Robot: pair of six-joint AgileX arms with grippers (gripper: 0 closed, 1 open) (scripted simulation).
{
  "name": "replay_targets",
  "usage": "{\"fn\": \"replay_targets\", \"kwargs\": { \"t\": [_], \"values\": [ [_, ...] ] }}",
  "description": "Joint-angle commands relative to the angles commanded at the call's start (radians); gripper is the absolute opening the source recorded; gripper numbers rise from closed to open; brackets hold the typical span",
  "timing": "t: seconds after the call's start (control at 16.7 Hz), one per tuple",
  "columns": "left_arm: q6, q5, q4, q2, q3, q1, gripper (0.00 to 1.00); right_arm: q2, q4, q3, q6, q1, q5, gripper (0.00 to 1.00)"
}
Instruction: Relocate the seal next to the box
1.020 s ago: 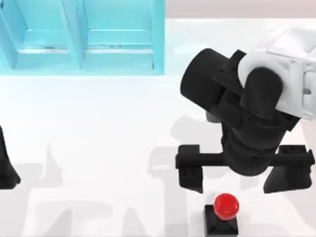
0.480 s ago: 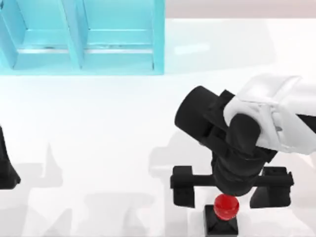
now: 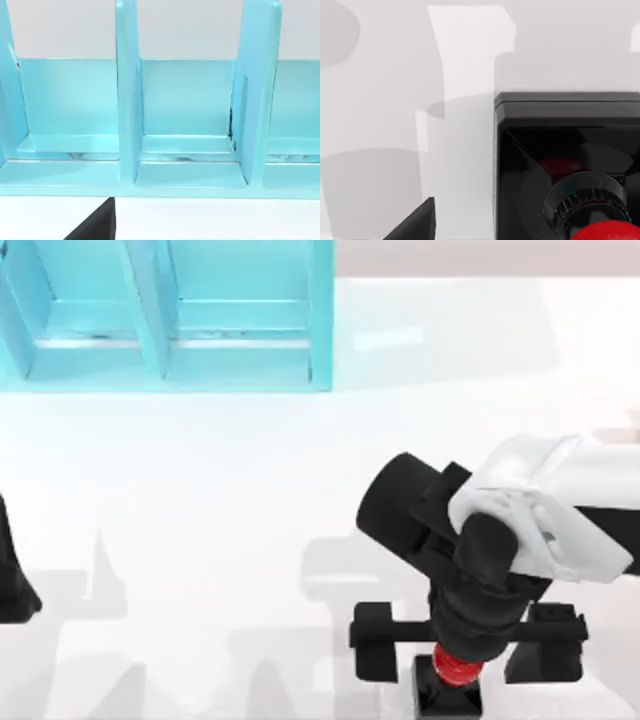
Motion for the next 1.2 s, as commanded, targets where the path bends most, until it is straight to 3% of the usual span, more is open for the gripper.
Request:
{"fn": "replay_targets", "kwargs": {
  "t": [0.78,1.2],
  "values": [
    [0.000,0.000,0.000,0.000,0.000,0.000,1.00,0.000,0.000,0.000,0.000,0.000,0.000,0.02],
    [0.000,0.000,0.000,0.000,0.000,0.000,1.00,0.000,0.000,0.000,0.000,0.000,0.000,0.00]
  ]
}}
